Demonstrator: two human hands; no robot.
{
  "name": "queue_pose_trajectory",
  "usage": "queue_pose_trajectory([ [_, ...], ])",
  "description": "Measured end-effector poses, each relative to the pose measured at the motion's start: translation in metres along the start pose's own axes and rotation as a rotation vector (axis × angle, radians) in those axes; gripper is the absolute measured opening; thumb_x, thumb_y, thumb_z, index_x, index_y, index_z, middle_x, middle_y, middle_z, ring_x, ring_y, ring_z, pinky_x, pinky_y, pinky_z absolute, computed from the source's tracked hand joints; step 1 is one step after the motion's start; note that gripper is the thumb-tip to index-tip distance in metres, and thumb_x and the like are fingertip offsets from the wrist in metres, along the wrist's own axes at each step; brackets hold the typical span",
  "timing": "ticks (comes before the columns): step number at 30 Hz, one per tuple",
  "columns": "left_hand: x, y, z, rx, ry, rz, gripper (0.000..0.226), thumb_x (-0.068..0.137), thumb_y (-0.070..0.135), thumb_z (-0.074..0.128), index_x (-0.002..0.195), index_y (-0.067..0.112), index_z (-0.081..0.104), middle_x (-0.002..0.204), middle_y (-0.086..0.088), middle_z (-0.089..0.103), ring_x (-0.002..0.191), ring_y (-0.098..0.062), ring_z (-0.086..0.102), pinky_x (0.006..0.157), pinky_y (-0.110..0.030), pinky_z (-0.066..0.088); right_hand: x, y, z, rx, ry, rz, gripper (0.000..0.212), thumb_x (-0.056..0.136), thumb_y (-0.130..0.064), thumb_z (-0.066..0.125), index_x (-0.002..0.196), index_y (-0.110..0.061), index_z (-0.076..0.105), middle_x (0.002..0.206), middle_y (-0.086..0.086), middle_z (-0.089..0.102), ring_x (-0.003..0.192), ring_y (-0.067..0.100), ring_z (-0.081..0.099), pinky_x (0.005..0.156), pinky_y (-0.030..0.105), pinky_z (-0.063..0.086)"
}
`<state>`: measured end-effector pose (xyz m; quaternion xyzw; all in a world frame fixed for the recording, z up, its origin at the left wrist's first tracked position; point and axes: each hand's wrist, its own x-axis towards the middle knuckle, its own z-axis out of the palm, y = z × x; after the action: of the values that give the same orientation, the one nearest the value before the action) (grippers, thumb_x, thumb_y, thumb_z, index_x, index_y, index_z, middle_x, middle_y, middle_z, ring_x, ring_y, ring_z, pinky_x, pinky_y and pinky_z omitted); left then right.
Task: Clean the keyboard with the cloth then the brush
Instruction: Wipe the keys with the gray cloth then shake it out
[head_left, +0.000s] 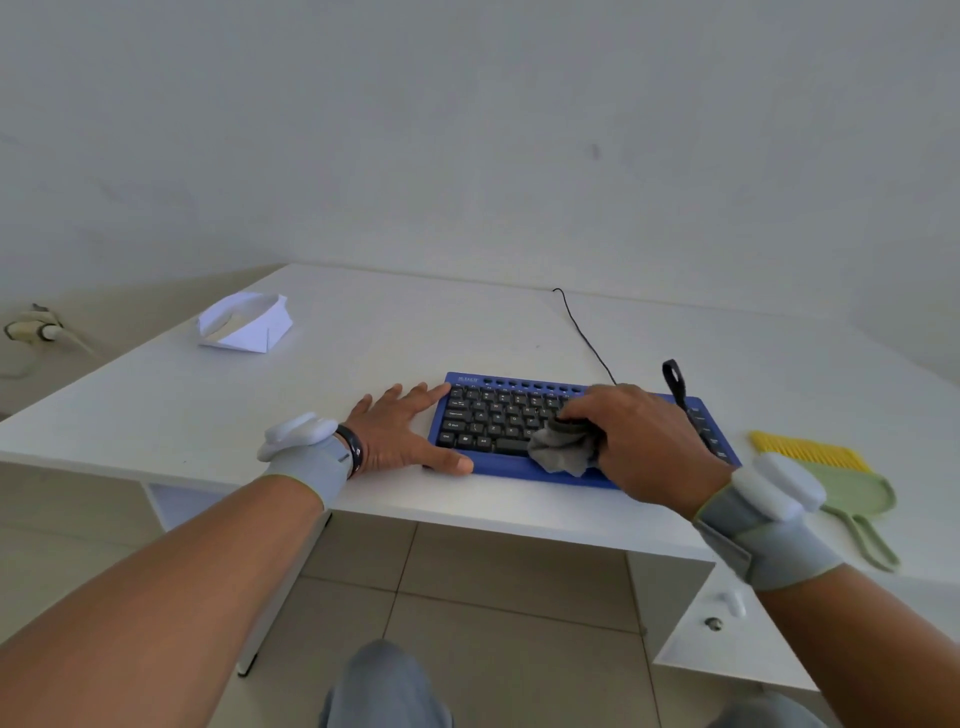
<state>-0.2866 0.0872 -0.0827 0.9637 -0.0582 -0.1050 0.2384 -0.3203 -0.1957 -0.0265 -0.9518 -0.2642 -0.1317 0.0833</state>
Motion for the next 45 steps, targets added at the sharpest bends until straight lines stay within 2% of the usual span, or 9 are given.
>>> queue_pose_trajectory([
  [7, -0.001, 0.0, -0.001, -0.006, 0.027, -0.001, 0.133, 0.037, 0.092, 0.056, 0.153, 0.051, 0.005, 0.166, 0.008, 0.003, 0.152, -0.014, -0.006, 0.121, -0.046, -0.007, 0.031, -0.045, 0.029, 0.043, 0.123, -0.129, 0.038, 0.089, -0.006, 0.05, 0.119, -0.026, 0.063, 0.105, -0.001, 0.061, 0.093, 0.025, 0.051, 0.07, 0.031, 0.031],
  [11, 0.0, -0.001, 0.002, -0.02, 0.025, 0.0, 0.132, 0.037, 0.092, 0.058, 0.152, 0.053, 0.005, 0.166, 0.01, 0.003, 0.152, -0.013, -0.006, 0.122, -0.047, -0.007, 0.023, -0.036, 0.036, 0.04, 0.086, -0.151, 0.044, 0.084, -0.001, 0.051, 0.117, -0.028, 0.064, 0.106, -0.004, 0.062, 0.095, 0.025, 0.05, 0.079, 0.038, 0.041],
  [15, -0.002, 0.001, 0.001, -0.032, 0.014, -0.004, 0.135, 0.035, 0.092, 0.058, 0.153, 0.052, 0.006, 0.166, 0.01, 0.002, 0.152, -0.014, -0.007, 0.121, -0.046, -0.008, 0.003, -0.014, 0.026, -0.015, 0.044, -0.113, 0.043, 0.088, -0.002, 0.054, 0.118, -0.032, 0.063, 0.107, -0.01, 0.061, 0.097, 0.017, 0.05, 0.086, 0.035, 0.043],
  [22, -0.004, 0.001, 0.0, -0.049, 0.006, 0.002, 0.135, 0.036, 0.092, 0.059, 0.153, 0.051, 0.005, 0.166, 0.01, 0.003, 0.152, -0.013, -0.007, 0.121, -0.046, -0.009, -0.018, 0.016, -0.007, -0.079, -0.058, 0.028, 0.044, 0.087, -0.003, 0.052, 0.118, -0.032, 0.064, 0.113, -0.009, 0.063, 0.102, 0.017, 0.055, 0.074, 0.027, 0.039],
  [28, -0.004, 0.001, 0.001, -0.02, 0.023, 0.006, 0.134, 0.036, 0.093, 0.055, 0.153, 0.05, 0.005, 0.166, 0.008, 0.004, 0.152, -0.015, -0.006, 0.121, -0.047, -0.008, 0.01, -0.02, 0.008, -0.003, 0.119, -0.094, 0.037, 0.087, -0.003, 0.049, 0.114, -0.024, 0.063, 0.097, -0.001, 0.059, 0.087, 0.022, 0.051, 0.069, 0.033, 0.038],
  [32, -0.002, 0.002, 0.001, -0.016, 0.026, 0.002, 0.134, 0.036, 0.092, 0.056, 0.153, 0.05, 0.006, 0.166, 0.008, 0.003, 0.152, -0.014, -0.006, 0.122, -0.047, -0.007, 0.018, -0.034, 0.032, -0.003, 0.103, -0.162, 0.039, 0.084, -0.002, 0.052, 0.113, -0.025, 0.064, 0.099, 0.0, 0.059, 0.09, 0.025, 0.049, 0.072, 0.037, 0.04],
  [38, -0.005, 0.004, -0.001, -0.056, 0.012, -0.006, 0.134, 0.035, 0.09, 0.06, 0.153, 0.051, 0.008, 0.166, 0.009, 0.004, 0.152, -0.014, -0.006, 0.122, -0.046, -0.007, -0.009, 0.004, 0.024, -0.047, 0.08, -0.067, 0.045, 0.085, 0.0, 0.051, 0.118, -0.029, 0.062, 0.106, -0.007, 0.059, 0.095, 0.019, 0.046, 0.081, 0.034, 0.039],
  [43, -0.004, 0.007, -0.003, -0.082, 0.007, -0.02, 0.14, 0.029, 0.091, 0.065, 0.153, 0.049, 0.014, 0.165, 0.005, 0.011, 0.152, -0.017, 0.0, 0.122, -0.048, -0.002, -0.033, 0.032, 0.008, -0.065, 0.057, 0.017, 0.044, 0.087, -0.002, 0.052, 0.12, -0.029, 0.061, 0.112, -0.007, 0.06, 0.098, 0.019, 0.049, 0.082, 0.032, 0.039],
  [45, -0.003, 0.011, -0.007, -0.16, -0.009, -0.037, 0.14, 0.029, 0.081, 0.078, 0.151, 0.046, 0.021, 0.162, 0.002, 0.022, 0.15, -0.021, 0.014, 0.122, -0.048, 0.011, -0.034, 0.034, 0.002, -0.06, 0.063, 0.011, 0.044, 0.087, -0.003, 0.053, 0.121, -0.029, 0.061, 0.113, -0.006, 0.06, 0.099, 0.019, 0.05, 0.083, 0.033, 0.042],
])
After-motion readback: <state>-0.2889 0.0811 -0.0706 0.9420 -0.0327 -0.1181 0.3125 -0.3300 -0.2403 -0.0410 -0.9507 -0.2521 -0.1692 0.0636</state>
